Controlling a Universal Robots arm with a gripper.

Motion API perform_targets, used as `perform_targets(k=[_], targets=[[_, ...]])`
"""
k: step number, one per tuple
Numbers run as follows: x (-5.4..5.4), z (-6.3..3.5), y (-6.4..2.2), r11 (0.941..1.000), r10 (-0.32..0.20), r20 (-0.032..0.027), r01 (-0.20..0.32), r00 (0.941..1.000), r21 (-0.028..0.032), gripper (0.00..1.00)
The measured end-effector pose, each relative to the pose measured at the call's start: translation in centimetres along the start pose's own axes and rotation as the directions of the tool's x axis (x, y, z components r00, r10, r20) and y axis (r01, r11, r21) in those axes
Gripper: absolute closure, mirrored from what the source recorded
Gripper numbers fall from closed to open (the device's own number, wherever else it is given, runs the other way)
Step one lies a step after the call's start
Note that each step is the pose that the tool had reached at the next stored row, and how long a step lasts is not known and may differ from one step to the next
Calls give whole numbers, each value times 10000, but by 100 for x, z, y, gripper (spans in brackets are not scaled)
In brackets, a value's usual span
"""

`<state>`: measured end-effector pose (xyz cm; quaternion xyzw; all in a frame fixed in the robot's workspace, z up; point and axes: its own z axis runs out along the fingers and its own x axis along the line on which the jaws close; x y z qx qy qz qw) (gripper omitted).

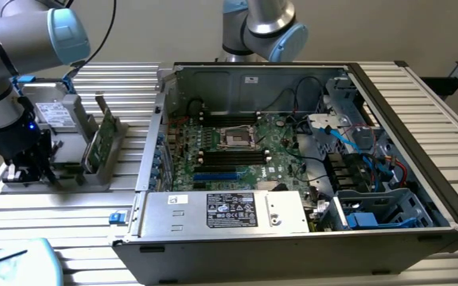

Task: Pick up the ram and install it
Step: 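Pick up the ram and move it above insertion slot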

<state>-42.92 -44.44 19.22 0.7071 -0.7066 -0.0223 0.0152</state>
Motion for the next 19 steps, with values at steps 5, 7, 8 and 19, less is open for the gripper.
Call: perform_targets(k=[5, 7, 8, 19], targets=[[0, 0, 0, 10000, 0, 0, 0, 10000, 0, 86], [0, -1, 0, 10000, 0, 1, 0, 10000, 0, 86], [0, -7, 0, 10000, 0, 2, 0, 10000, 2, 86], [-3, -286, 14, 10000, 0, 2, 0, 10000, 0, 86]])
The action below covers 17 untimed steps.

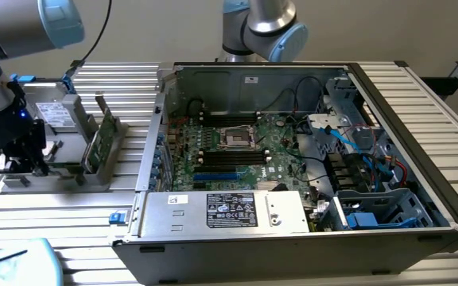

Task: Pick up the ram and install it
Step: 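Pick up the ram and move it above insertion slot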

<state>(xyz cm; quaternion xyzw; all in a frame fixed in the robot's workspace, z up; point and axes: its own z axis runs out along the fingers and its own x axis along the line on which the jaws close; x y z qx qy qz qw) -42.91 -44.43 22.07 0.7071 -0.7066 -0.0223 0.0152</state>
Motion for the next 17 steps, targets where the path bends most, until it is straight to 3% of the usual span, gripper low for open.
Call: perform_targets(k=[6, 17], targets=[[-2, -255, -26, 10000, -1, 12, 1, 10000, 0, 86], [20, -718, -289, 10000, -33, 148, 34, 9999, -45, 86]])
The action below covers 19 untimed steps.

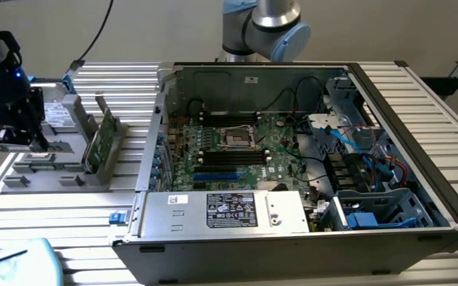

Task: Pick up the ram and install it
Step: 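Pick up the ram and move it above insertion slot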

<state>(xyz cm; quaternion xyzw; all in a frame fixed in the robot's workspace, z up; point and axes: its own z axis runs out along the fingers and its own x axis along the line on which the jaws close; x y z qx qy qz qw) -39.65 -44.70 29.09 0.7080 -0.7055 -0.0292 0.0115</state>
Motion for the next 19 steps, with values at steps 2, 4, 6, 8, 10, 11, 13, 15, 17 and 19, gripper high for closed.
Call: perform_targets(k=[2, 4, 6, 8, 10, 11, 13, 15, 17, 19], targets=[[4, -72, -44, 10000, -4, 29, 4, 10000, -20, 86], [8, -145, -89, 10000, -7, 60, 7, 10000, -37, 86], [12, -218, -141, 10000, -9, 95, 10, 10000, -52, 86], [14, -289, -201, 10000, -12, 129, 12, 9999, -67, 86], [16, -356, -261, 10000, -14, 169, 15, 9999, -84, 86], [17, -385, -292, 10000, -15, 197, 17, 9998, -91, 86], [18, -428, -352, 9999, -16, 247, 19, 9997, -110, 86], [21, -459, -414, 9999, -17, 279, 21, 9996, -139, 86], [25, -489, -477, 9999, -18, 305, 23, 9995, -166, 86], [29, -519, -539, 9998, -18, 333, 25, 9994, -189, 86]])
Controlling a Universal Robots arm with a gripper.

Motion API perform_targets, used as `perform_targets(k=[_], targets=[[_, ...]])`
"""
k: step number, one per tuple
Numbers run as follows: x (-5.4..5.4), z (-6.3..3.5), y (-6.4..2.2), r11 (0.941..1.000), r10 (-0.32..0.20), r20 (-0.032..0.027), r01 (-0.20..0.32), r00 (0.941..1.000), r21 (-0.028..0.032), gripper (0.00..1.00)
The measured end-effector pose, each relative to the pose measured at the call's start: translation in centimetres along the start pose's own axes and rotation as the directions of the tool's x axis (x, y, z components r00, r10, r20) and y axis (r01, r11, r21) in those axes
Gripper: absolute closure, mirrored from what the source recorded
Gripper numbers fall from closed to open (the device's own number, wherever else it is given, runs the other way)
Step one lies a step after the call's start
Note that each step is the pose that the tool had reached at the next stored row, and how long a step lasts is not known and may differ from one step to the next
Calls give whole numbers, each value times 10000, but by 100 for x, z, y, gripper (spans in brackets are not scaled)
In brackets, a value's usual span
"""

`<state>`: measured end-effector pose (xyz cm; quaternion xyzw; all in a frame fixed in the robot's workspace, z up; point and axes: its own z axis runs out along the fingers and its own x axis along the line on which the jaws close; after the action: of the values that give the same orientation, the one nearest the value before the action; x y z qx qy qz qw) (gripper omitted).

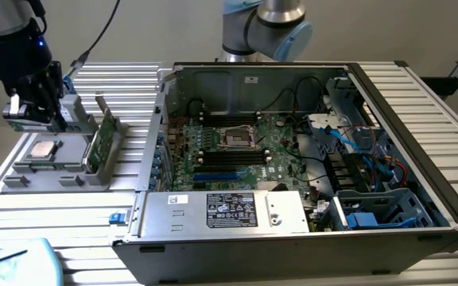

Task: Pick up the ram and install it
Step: 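Pick up the ram and move it above insertion slot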

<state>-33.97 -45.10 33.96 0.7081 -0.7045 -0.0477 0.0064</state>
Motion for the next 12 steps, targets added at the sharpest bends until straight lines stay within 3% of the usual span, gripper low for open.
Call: perform_targets(k=[4, 12], targets=[[3, -98, -149, 10000, -4, 71, 4, 10000, -14, 86], [-1, -337, -458, 10000, -22, 287, 23, 9996, -32, 86]])
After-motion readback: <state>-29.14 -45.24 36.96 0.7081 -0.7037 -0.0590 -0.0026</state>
